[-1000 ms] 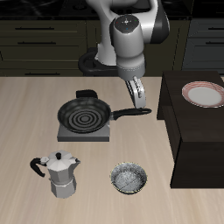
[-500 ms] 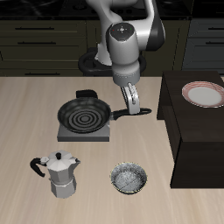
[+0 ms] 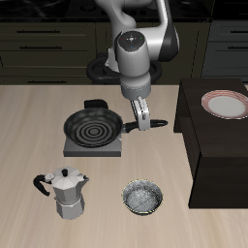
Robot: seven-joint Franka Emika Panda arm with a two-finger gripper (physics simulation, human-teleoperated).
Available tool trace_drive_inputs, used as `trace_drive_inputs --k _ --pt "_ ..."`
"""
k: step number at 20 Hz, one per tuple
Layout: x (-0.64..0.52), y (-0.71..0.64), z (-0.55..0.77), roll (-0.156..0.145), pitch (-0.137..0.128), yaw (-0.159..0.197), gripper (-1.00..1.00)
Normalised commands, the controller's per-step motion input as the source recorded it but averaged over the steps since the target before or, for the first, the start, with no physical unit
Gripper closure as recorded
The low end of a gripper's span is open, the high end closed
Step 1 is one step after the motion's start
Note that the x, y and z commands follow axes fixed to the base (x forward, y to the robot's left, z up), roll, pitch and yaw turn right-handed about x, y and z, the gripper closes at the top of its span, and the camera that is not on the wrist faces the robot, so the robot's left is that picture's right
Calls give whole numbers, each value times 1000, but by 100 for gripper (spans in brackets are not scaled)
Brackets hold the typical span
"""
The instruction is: Place the frypan on the top layer of the shelf
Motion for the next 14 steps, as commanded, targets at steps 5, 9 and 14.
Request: trace_drive_inputs --k 5,9,14 --pt "-77 -156 -102 -15 -5 -10 -100" --pt "-45 -80 -133 3 15 -9 -100" --pt "-84 21 -130 8 -4 21 -100"
